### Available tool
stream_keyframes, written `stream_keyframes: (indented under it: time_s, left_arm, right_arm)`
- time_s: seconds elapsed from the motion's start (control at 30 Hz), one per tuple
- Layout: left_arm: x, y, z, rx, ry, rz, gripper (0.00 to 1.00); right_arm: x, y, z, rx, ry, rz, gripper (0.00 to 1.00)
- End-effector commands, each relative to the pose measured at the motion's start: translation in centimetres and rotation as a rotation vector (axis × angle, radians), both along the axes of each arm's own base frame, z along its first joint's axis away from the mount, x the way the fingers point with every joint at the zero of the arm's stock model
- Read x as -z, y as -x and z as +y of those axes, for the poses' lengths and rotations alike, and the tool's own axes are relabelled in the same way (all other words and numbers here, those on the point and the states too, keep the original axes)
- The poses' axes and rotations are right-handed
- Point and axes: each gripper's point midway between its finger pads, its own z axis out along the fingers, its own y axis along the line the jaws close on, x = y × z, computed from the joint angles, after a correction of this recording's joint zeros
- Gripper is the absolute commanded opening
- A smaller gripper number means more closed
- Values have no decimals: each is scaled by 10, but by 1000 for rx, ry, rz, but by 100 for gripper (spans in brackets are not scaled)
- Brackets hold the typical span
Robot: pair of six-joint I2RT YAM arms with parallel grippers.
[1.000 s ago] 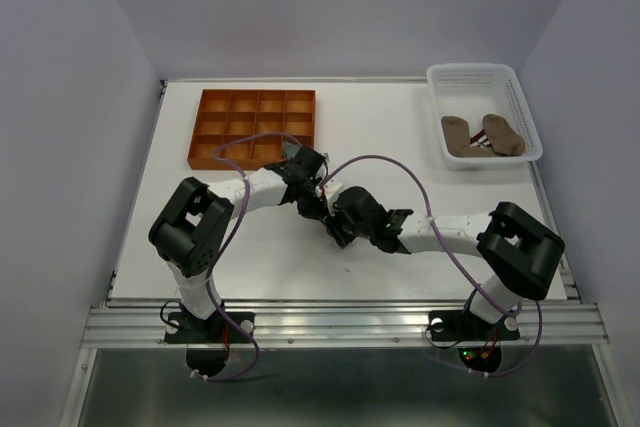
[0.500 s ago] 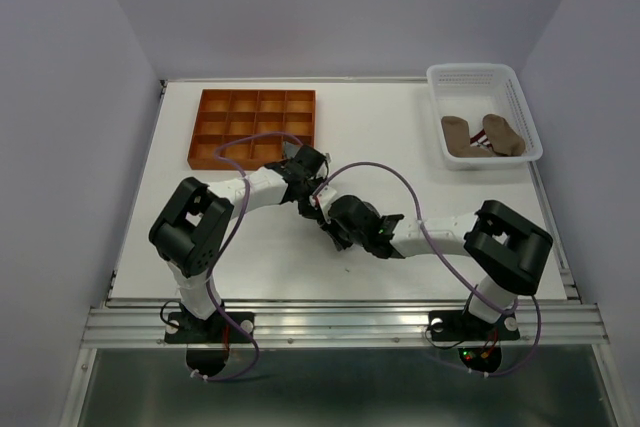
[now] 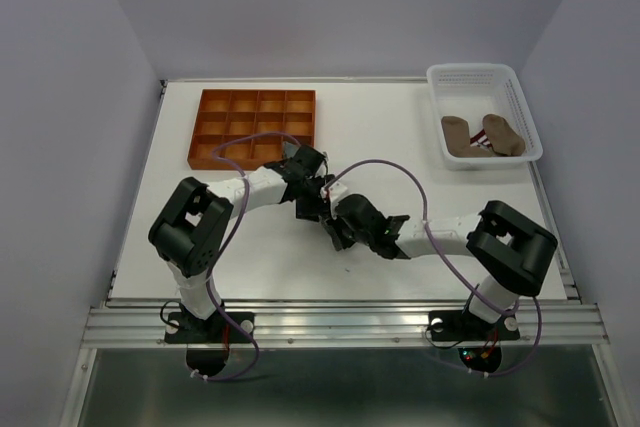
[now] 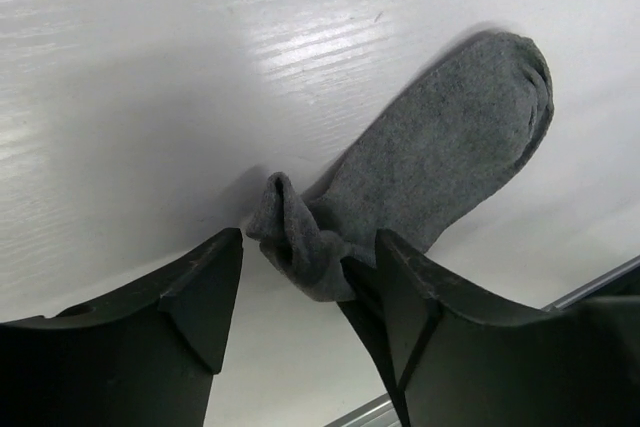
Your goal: Roll the socks
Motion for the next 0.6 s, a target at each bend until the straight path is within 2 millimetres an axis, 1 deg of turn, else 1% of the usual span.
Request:
stream_keyframes:
  time_s: [0.0, 0.17, 0.2, 0.23, 0.3, 0.33, 0.37, 0.4, 0.47, 0.57]
  left_arm:
    - [-36, -13, -2, -27, 48, -79, 71]
    - [-43, -18, 2, -50, 58, -105, 73]
    - [-43, -17, 3, -51, 57, -104, 73]
    - [-43, -17, 3, -51, 59, -103, 73]
    - [-42, -17, 3, -51, 65, -101, 73]
    - [-44, -16, 0, -39, 83, -103, 73]
    - [-45, -16, -2, -36, 91, -105, 73]
    - [-46, -16, -2, -29, 94, -109, 73]
    - [-45, -16, -2, -26, 88, -108, 72]
    - [-43, -15, -2, -19, 96, -107, 72]
  right_arm:
    - [-11, -2, -1, 3, -163, 94, 1]
    - [-17, 0, -1, -60, -321, 210, 1]
    - [-19, -1, -1, -68, -345, 209, 1]
    - [-20, 3, 2, -99, -365, 231, 1]
    - [-19, -2, -1, -91, -380, 236, 1]
    - [-16, -2, -3, -91, -388, 249, 1]
    - [-22, 0, 1, -114, -435, 270, 1]
    - [-20, -5, -4, -97, -460, 288, 1]
    - [-22, -2, -4, -105, -518, 331, 1]
    - [-19, 1, -8, -110, -564, 392, 1]
